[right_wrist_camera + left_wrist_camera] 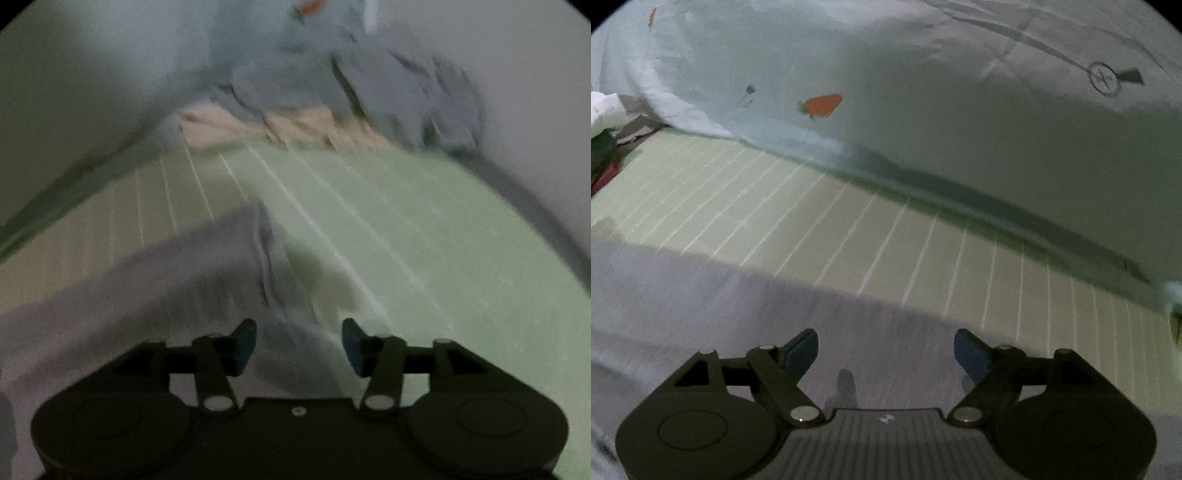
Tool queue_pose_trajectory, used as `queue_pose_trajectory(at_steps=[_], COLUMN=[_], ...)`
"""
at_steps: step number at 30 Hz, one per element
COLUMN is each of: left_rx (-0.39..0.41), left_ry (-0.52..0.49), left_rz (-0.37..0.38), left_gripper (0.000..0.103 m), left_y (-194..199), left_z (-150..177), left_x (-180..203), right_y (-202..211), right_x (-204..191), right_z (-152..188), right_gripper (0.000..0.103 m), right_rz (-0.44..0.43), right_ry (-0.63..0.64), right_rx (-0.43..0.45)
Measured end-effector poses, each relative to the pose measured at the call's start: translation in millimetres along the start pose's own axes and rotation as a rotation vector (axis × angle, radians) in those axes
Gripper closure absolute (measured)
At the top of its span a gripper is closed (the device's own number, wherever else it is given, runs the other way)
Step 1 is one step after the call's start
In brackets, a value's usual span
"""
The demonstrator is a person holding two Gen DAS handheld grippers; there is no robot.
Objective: Fold clothes
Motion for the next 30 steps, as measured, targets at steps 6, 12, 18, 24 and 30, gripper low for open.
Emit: queue_pose_trajectory(at_steps=[6, 12, 18, 24, 30], left_rx=[-0.072, -0.078, -0.028, 0.035, 0.019], left_ry=[-0.027, 0.001, 0.091, 0.127, 0.186], left_rz=[0.005, 0.01, -0.025, -0.104, -0.143], left_gripper=[0.021, 0.021, 0.018, 0.009, 0.008], left_y=[22, 67, 114, 156, 164], left_z=[45, 84, 111, 140, 149], left_x=[-14, -37, -83, -147, -227], right_y=[9, 16, 36, 63, 79], right_x=[-2, 11, 15, -24, -91], right_z=[31, 21, 24, 82, 165], right_gripper=[0.081, 0.099, 0.053, 0.007, 0.001], right_rz=[0.018, 0.124, 0.168, -0.041, -0.164], right_ry=[0.074, 0.205, 0.177, 0.2, 0.319], right_rx=[0.006, 0.08, 0.085, 0.068, -0.008])
Point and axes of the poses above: each gripper's, at about its wrist camera, not at the fingertips, and y roughly against the way its jaws point, x to its right, z to its underside, the point moved 5 cm from there along -y, roughly the way its jaws point, and after that the axes turned 10 degrees about -x, right-handed, at the moved point
